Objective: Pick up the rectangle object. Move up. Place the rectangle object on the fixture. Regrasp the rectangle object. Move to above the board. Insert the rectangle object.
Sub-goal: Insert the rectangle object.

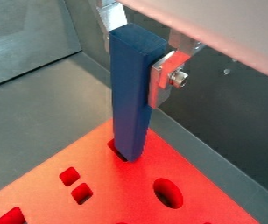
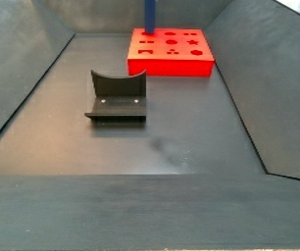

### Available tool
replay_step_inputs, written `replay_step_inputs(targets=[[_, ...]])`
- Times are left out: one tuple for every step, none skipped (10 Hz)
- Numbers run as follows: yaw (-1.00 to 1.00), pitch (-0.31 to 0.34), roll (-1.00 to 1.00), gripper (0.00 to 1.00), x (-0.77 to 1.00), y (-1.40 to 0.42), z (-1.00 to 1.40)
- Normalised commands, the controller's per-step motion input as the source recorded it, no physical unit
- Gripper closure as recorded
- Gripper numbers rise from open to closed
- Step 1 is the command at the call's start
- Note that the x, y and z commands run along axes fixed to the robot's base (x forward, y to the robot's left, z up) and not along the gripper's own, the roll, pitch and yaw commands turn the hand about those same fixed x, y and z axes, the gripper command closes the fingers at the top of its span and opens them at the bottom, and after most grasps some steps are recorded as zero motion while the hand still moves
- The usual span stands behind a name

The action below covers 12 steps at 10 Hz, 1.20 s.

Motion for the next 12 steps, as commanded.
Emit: replay_step_inputs(targets=[[0.01, 0.000, 0.00, 1.00, 0.06, 0.09, 0.00], [0.00, 0.000, 0.01, 1.00, 0.00, 0.00, 0.00], [0.00, 0.000, 0.03, 1.00, 0.00, -0.01, 0.00], [0.00, 0.000, 0.03, 1.00, 0.00, -0.05, 0.00], [0.00, 0.000, 0.03, 1.00, 0.01, -0.04, 0.00], [0.00, 0.000, 0.03, 1.00, 0.02, -0.03, 0.00], [0.00, 0.000, 0.04, 1.00, 0.03, -0.04, -0.01], [0.00, 0.000, 0.04, 1.00, 0.09, -0.03, -0.01], [0.00, 0.016, 0.05, 1.00, 0.17, 0.00, -0.02], [0.00, 0.013, 0.05, 1.00, 0.15, 0.00, -0.02], [0.00, 0.004, 0.05, 1.00, 0.13, -0.01, -0.03], [0.00, 0.000, 0.05, 1.00, 0.16, -0.02, -0.08]])
